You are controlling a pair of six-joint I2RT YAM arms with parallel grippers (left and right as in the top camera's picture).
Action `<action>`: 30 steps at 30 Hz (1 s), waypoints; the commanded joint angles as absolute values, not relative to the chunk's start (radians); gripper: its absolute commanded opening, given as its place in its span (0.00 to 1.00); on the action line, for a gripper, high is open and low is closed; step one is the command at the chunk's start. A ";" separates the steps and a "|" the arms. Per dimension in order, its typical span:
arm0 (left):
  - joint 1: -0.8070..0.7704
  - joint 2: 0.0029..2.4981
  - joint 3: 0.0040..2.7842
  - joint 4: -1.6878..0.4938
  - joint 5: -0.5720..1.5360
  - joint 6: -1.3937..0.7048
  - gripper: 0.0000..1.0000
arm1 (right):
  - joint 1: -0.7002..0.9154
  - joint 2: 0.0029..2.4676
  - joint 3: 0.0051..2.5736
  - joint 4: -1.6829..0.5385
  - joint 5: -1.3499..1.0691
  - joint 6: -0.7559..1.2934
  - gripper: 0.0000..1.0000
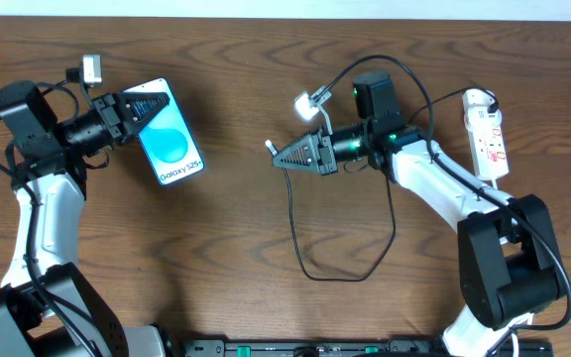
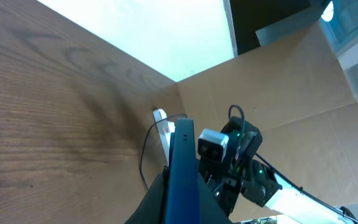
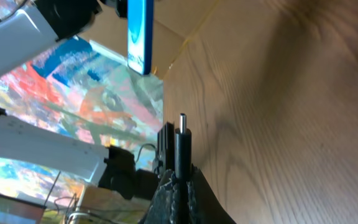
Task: Plug charger to phone and switch on socket
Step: 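Lift the cable plug with the right gripper toward the phone, then lower the phone's bottom port onto the plug with the left gripper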
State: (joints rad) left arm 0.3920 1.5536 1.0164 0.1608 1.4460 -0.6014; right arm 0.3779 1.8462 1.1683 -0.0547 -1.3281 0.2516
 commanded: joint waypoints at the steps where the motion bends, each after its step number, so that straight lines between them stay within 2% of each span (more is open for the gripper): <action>1: 0.393 1.531 1.045 0.166 1.481 -0.595 0.07 | 0.372 1.851 1.141 -0.052 -1.344 0.244 0.01; 17: 0.380 1.531 1.045 0.188 1.346 -0.672 0.07 | 0.375 1.851 1.140 -0.002 -1.428 0.246 0.01; 24: 0.316 1.531 1.045 0.563 1.334 -0.911 0.07 | 0.375 1.851 1.140 -0.002 -1.428 0.246 0.01; 30: 0.263 1.531 1.045 0.593 1.277 -0.945 0.07 | 0.375 1.851 1.140 0.018 -1.428 0.247 0.01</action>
State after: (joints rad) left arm 0.2882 1.5536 1.0195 0.5804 1.3117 -0.8913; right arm 0.3779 1.8462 1.1431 0.0059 -1.4014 0.2527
